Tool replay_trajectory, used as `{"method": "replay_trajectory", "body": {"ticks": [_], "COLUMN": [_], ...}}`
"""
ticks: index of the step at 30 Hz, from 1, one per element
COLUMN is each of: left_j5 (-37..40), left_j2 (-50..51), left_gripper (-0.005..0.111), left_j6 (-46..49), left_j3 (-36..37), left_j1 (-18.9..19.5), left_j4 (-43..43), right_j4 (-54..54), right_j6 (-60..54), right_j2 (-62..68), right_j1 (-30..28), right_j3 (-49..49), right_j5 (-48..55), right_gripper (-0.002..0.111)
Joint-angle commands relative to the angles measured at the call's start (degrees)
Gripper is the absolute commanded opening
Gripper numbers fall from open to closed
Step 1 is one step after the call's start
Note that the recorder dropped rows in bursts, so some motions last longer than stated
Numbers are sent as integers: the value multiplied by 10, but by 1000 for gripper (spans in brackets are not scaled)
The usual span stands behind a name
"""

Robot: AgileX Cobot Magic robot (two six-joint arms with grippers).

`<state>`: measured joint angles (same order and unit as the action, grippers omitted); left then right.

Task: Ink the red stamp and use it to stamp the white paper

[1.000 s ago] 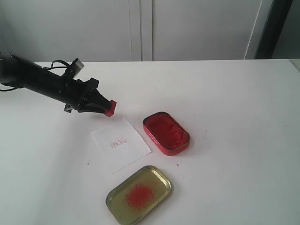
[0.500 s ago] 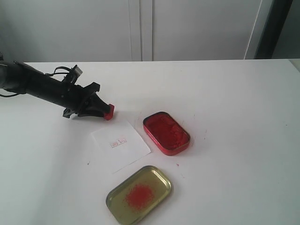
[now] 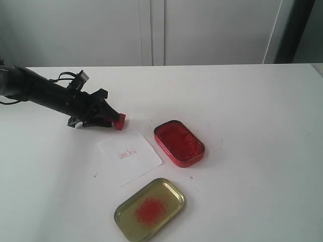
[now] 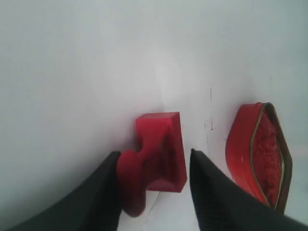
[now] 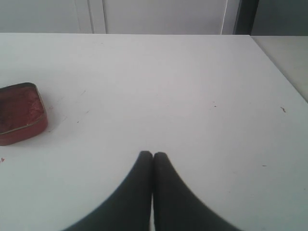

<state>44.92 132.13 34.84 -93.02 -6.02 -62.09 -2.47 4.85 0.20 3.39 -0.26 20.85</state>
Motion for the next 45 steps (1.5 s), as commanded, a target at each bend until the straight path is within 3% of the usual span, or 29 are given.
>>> {"method": "replay_trajectory", "body": {"ticks": [1, 16, 19, 24, 34, 45], "left_j5": [6, 97, 107, 125, 121, 66], "left_j2": [-8, -8, -8, -8, -12, -99], "left_gripper": [54, 53, 40, 0, 0, 0], "left_j6": [-3, -3, -5, -5, -64, -186], "left_j3": [2, 2, 2, 2, 2, 5], "left_j1": [13, 88, 93, 93, 93, 93], "left_j4": [-4, 0, 0, 0, 18, 255], "right_j4": [-3, -3, -3, -3, -3, -3], "right_j6": [0, 0, 0, 0, 0, 0], "right_j2": [-2, -2, -2, -2, -2, -2], "right_j1": [0, 0, 0, 0, 0, 0], "right_j3": [3, 3, 3, 3, 3, 3], "right_j5": [-8, -8, -8, -8, -8, -8], "right_gripper": [0, 0, 0, 0, 0, 0]}}
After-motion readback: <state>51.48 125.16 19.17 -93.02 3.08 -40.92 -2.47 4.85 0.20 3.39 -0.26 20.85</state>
